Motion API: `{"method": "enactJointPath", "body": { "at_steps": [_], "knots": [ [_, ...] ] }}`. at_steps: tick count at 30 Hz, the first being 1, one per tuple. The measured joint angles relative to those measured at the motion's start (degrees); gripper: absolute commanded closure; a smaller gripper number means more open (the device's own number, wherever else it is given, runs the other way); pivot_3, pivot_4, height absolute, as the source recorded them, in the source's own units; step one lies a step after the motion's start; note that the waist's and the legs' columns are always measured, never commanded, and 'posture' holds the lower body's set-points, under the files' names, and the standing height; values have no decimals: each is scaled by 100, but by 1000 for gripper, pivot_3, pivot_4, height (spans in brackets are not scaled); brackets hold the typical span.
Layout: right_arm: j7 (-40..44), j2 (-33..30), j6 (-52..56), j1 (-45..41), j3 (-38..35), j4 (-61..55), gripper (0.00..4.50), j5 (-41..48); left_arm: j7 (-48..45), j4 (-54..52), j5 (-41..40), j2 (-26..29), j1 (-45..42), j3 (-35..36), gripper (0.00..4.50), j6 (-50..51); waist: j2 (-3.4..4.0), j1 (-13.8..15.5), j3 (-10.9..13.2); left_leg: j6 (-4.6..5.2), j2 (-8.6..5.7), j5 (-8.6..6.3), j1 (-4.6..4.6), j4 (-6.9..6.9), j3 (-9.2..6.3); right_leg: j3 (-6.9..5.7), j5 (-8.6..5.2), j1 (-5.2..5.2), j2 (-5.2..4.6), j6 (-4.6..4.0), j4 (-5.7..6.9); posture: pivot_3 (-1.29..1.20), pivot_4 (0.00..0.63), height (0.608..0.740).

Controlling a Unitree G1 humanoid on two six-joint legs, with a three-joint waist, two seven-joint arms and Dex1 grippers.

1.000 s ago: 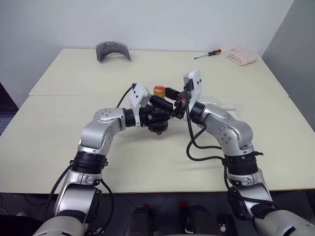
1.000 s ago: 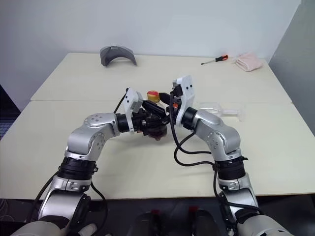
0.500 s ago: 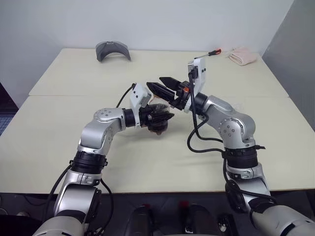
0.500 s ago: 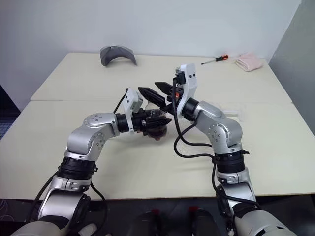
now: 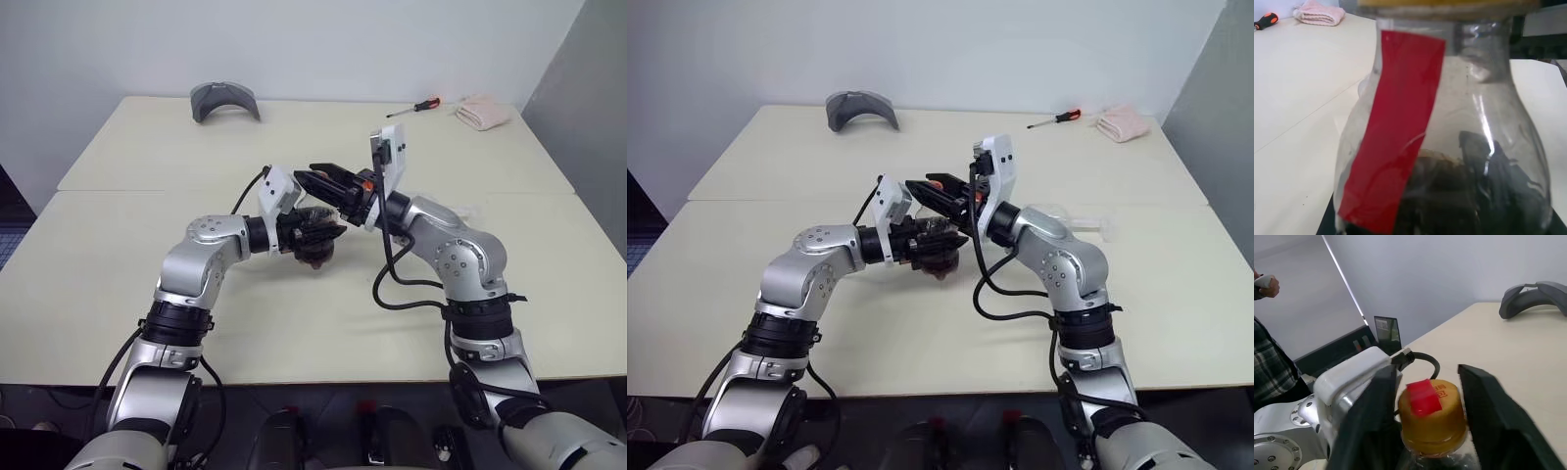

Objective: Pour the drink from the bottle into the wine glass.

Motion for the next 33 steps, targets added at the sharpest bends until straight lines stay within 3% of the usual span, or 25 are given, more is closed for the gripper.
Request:
{"method": "enactJointPath", "body": {
  "at_steps": [8,17,31,33],
  "knots": [
    [132,-117,-101,21,90,-82,3183,-1,1,-204,-50,36,14,2,2580,179,0,0,0,0,0,0,0,0,-1,0,0,-1,0,0,1,0,150,740],
    [1026,-370,250,-4,43,-488,3183,730,-356,-1459,-970,520,342,215,2580,1030,1,-6,1,0,4,-1,1,-2,-3,-1,0,-2,0,0,2,0,150,740],
    [1750,-561,725,-10,98,-596,3183,1246,-1112,-1872,-1444,930,704,220,2580,965,1,0,1,2,2,-1,1,-1,-3,0,0,-2,2,0,3,0,150,740],
    [1715,-560,717,-12,100,-612,2424,1240,-1110,-1862,-1432,930,703,214,2580,902,1,0,1,2,2,-1,1,-1,-3,-1,0,-2,2,0,3,0,150,740]
  ]
}}
